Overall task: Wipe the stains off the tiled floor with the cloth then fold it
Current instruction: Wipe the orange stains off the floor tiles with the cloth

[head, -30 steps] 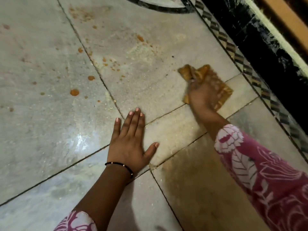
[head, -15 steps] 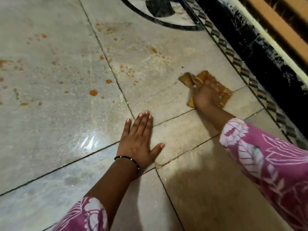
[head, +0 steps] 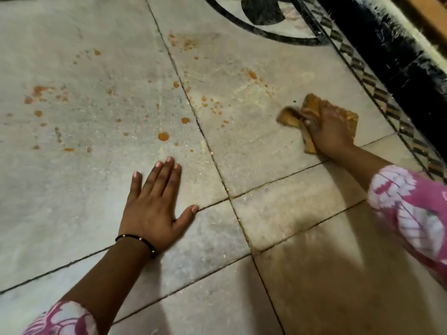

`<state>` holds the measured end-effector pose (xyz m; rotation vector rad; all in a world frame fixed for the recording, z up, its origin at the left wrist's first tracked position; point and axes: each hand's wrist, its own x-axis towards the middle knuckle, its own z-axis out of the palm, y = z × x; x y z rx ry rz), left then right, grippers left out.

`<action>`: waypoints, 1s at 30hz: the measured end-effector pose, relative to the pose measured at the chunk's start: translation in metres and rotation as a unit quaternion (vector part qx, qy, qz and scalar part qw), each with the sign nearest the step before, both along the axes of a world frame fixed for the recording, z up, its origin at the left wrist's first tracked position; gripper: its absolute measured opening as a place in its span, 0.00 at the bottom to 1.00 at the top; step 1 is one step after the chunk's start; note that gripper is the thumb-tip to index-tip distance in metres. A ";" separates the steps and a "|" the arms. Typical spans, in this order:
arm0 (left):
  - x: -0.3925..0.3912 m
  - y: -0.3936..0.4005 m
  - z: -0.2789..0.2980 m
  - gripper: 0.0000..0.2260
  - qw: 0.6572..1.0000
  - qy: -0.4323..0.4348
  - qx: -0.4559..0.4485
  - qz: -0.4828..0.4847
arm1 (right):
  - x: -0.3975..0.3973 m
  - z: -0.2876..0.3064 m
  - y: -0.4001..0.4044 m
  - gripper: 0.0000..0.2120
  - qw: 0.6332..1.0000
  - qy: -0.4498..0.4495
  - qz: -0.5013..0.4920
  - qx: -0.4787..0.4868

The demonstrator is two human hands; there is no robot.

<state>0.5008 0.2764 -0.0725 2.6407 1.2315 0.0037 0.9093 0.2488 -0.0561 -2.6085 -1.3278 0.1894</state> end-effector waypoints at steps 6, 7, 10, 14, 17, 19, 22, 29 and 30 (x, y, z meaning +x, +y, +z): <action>0.001 0.001 0.001 0.36 1.000 0.000 -0.004 0.001 | -0.093 -0.006 0.024 0.32 0.993 -0.017 0.118 -0.011; 0.001 0.001 0.001 0.36 1.000 0.000 -0.003 0.001 | -0.109 -0.002 0.004 0.32 0.982 -0.020 0.188 -0.010; 0.000 0.000 0.001 0.36 1.000 0.001 -0.002 0.003 | -0.106 0.000 -0.052 0.30 0.944 -0.016 0.330 -0.013; 0.000 0.000 0.000 0.36 1.000 0.004 -0.004 0.006 | -0.051 -0.003 -0.039 0.32 0.988 -0.034 0.152 -0.005; 0.000 -0.001 0.001 0.36 1.000 0.006 -0.009 0.005 | -0.045 -0.005 0.033 0.32 1.000 -0.006 -0.007 -0.016; 0.000 -0.001 0.002 0.36 1.000 0.012 -0.014 0.004 | -0.070 -0.003 0.064 0.31 0.999 0.001 0.011 -0.034; 0.000 0.001 0.002 0.36 1.000 0.009 -0.021 0.004 | -0.132 -0.008 0.044 0.29 0.985 -0.028 0.169 -0.030; 0.001 0.012 0.011 0.40 0.997 0.032 -0.068 -0.010 | -0.115 0.004 -0.073 0.29 0.978 0.006 0.208 -0.013; -0.002 0.015 0.015 0.41 0.995 0.048 -0.083 -0.019 | -0.109 0.006 -0.062 0.30 0.986 0.009 0.166 -0.009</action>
